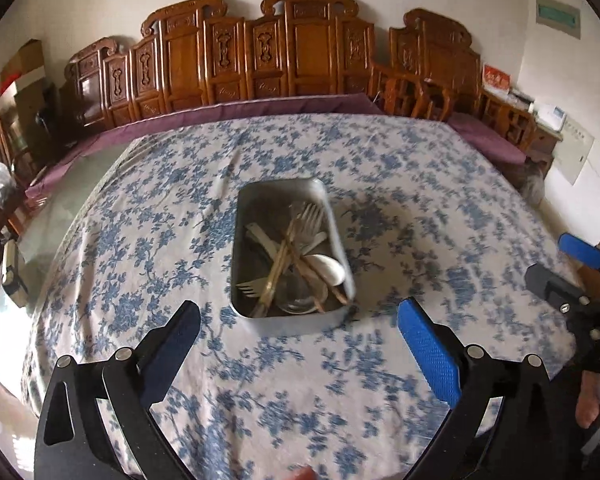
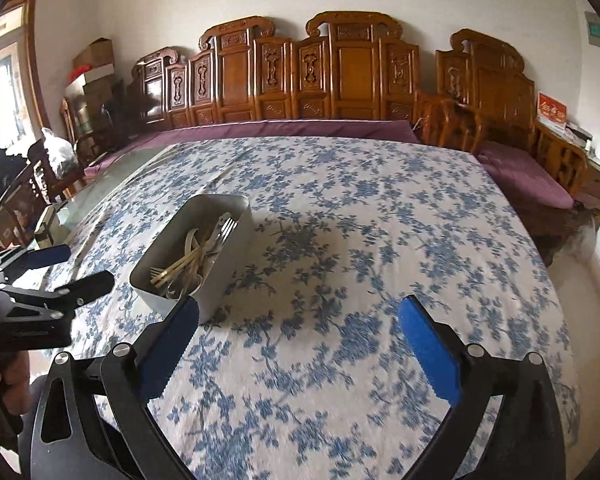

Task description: Organize utensils

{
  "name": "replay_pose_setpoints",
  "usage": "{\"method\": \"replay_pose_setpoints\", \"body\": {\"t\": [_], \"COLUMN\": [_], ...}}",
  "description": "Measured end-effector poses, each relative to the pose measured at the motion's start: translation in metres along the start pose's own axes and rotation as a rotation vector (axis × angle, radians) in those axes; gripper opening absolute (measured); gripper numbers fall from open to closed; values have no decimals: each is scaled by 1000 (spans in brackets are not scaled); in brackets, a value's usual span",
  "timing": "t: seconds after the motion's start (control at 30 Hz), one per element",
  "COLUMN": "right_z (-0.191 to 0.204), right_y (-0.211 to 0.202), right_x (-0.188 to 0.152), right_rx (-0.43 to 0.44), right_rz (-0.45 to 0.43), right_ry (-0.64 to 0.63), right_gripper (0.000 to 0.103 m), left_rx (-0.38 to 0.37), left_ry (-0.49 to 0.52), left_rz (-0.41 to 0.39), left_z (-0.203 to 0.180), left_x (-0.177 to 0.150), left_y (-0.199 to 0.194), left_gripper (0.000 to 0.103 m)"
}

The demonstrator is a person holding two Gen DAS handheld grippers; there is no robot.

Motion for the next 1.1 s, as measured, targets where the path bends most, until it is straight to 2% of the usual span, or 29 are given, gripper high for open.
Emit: {"method": "replay_pose_setpoints", "body": {"t": [0.2,0.57,1.1], "right_z": [-6,-8,11], "right_y": [-39,-82,-175], "right_x": [10,19,94], "right_rx": [-20,-57,-54], "right_rz": [-50,-103,-364], "right_ry": [15,25,9], "right_gripper": [100,100,100], "left_rx": [29,-10,37], "left_ry": [7,-12,-21], "left_rz": [-45,-101,-315], "left_z": [-12,-25,-26], "left_x": [9,20,74], "left_y": [-35,-79,-179], "left_gripper": [95,95,95]}}
Point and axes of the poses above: each gripper's, at about its wrist camera, not at the fingertips, and y roughly the way its jaws point, z to its left, x to its top, the point moved 5 cm from there along y, roughly the way its jaws point, and after that the axes turned 13 degrees about -z, right-handed, at the moved point
